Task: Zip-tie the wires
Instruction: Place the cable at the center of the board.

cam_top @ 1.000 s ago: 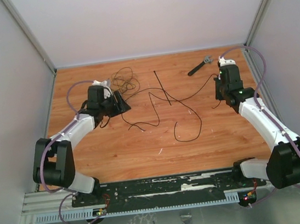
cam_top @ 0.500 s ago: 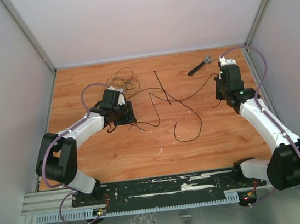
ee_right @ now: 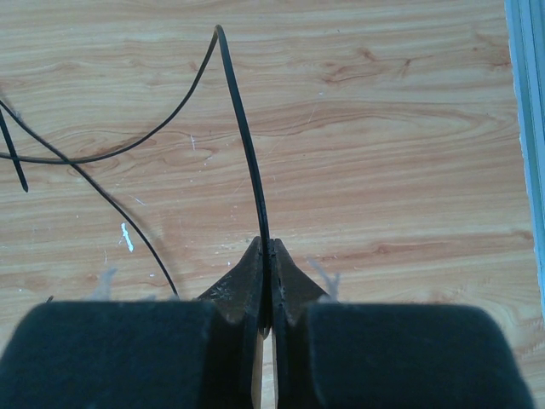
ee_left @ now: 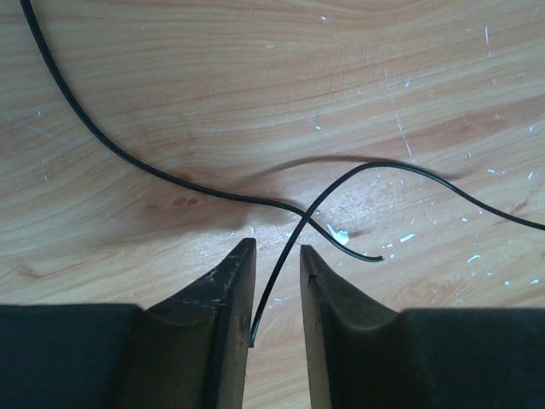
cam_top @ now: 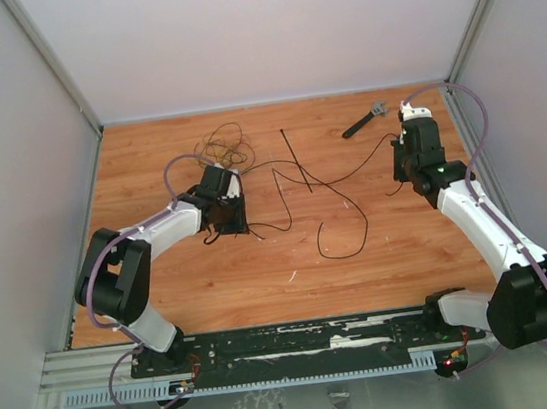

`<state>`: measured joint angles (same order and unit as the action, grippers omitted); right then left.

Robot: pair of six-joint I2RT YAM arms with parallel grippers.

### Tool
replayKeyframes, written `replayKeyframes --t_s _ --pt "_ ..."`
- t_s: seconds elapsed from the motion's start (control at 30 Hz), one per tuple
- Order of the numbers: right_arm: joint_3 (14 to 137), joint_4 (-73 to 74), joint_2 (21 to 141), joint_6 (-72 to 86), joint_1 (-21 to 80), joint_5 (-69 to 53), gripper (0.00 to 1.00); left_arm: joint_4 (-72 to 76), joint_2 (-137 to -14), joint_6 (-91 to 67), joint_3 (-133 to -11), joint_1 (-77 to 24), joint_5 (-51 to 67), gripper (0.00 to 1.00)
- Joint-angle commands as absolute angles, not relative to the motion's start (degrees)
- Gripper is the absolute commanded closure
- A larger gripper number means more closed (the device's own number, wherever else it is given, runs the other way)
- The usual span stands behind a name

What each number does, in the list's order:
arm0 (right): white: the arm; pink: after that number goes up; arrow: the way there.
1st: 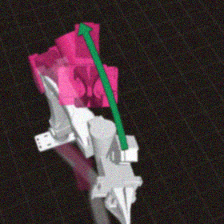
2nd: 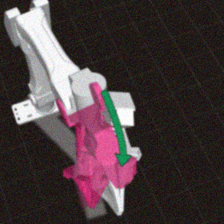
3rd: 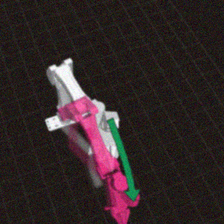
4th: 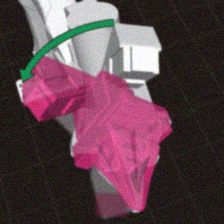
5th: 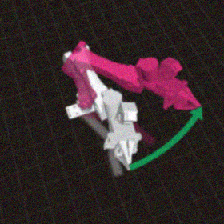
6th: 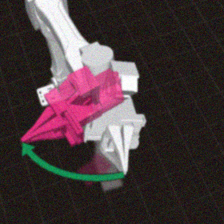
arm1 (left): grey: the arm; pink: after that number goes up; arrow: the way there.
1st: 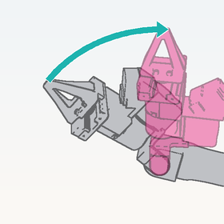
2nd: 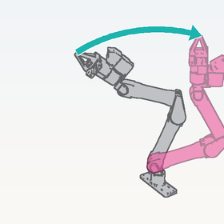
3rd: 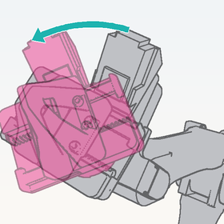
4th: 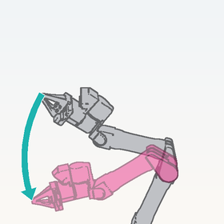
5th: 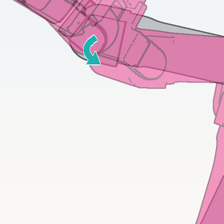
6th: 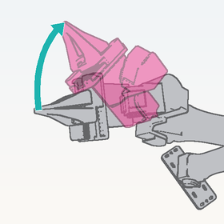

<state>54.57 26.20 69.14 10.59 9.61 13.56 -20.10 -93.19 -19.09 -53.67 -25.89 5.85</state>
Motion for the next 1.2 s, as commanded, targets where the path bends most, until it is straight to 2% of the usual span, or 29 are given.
replayKeyframes --t_s 0.0,0.1,0.27,0.37,0.43,0.67,0.9,1.17 --pt "54.1 24.1 68.0 11.0 9.6 12.9 1.00 -20.5 -92.5 -18.3 -55.6 -26.4 4.2 0.73" --pt "54.2 24.1 68.0 11.1 9.5 13.0 1.00 -20.5 -90.7 -18.6 -56.3 -26.4 3.6 0.87" --pt "54.5 24.0 67.8 11.2 9.6 13.7 1.00 -20.5 -86.5 -19.4 -57.3 -26.3 1.3 1.00" --pt "54.9 23.7 67.8 11.3 8.5 12.9 1.00 -19.8 -81.9 -21.3 -57.1 -23.7 1.3 1.00" --pt "55.3 23.1 67.9 11.9 6.0 12.1 1.00 -19.4 -77.9 -23.1 -56.4 -18.4 2.5 1.00" --pt "56.9 17.1 67.9 17.0 -7.2 4.4 1.00 -16.5 -62.2 -29.0 -50.3 5.2 10.4 1.00" --pt "60.1 15.7 69.7 18.1 -15.7 1.7 1.00 -14.3 -58.8 -35.0 -46.7 19.0 20.6 1.00" --pt "59.2 14.2 70.0 20.1 -24.9 -2.9 1.00 -9.1 -58.5 -41.4 -42.2 26.2 22.1 1.00"
